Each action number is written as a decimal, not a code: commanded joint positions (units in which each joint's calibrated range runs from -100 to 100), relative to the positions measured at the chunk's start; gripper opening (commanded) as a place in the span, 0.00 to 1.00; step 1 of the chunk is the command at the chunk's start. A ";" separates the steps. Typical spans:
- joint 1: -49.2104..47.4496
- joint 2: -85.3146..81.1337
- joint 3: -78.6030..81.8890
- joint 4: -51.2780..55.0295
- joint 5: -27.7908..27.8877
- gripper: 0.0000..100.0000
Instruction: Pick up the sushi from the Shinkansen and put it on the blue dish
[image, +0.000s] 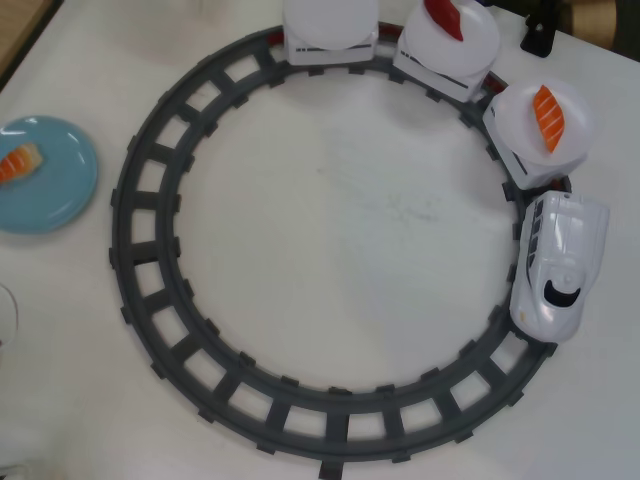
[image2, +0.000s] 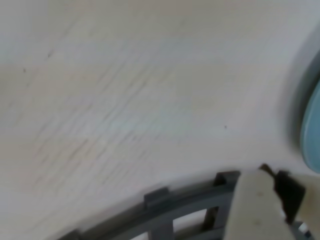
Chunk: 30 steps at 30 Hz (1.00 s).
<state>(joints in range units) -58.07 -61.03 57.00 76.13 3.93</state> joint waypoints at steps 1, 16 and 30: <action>-0.20 -6.79 3.69 -1.19 -0.38 0.03; -3.90 -21.97 18.11 -3.23 0.20 0.03; -4.08 -22.96 22.80 -5.35 -0.22 0.03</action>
<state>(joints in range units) -62.08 -83.64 80.33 71.76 3.93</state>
